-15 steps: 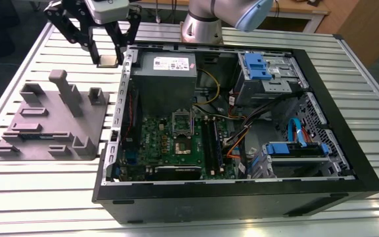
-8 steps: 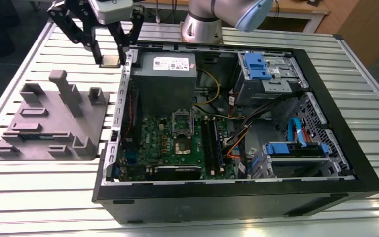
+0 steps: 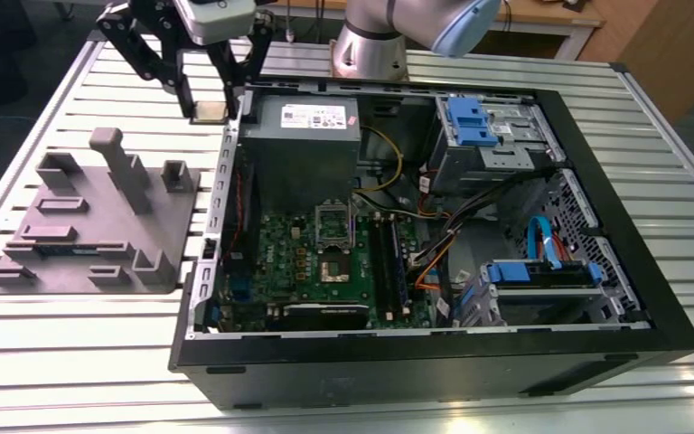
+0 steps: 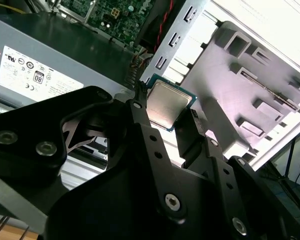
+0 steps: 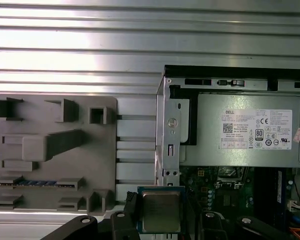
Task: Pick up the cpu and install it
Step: 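Pick up the cpu and move it towards the insertion slot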
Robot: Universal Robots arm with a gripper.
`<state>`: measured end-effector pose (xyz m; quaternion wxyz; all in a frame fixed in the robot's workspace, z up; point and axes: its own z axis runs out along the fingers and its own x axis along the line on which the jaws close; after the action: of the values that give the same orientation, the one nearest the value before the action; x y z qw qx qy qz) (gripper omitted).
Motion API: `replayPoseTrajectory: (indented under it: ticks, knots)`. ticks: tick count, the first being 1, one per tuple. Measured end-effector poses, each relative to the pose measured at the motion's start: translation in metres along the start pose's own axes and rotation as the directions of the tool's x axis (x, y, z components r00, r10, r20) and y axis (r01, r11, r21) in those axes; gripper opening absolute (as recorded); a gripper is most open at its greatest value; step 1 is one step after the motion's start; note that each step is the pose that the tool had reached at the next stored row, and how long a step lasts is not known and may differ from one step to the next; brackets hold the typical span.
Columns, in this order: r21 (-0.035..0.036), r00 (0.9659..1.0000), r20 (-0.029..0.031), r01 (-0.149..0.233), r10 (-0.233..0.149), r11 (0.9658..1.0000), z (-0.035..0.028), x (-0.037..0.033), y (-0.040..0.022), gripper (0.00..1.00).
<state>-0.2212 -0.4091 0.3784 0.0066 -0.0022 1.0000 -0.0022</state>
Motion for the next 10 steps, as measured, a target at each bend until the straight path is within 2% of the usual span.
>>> replayPoseTrajectory:
  ticks: [10]
  knots:
    - [0.0000,1.0000,0.0000,0.000,0.000,1.0000,0.0001,-0.0039,0.0000,0.47]
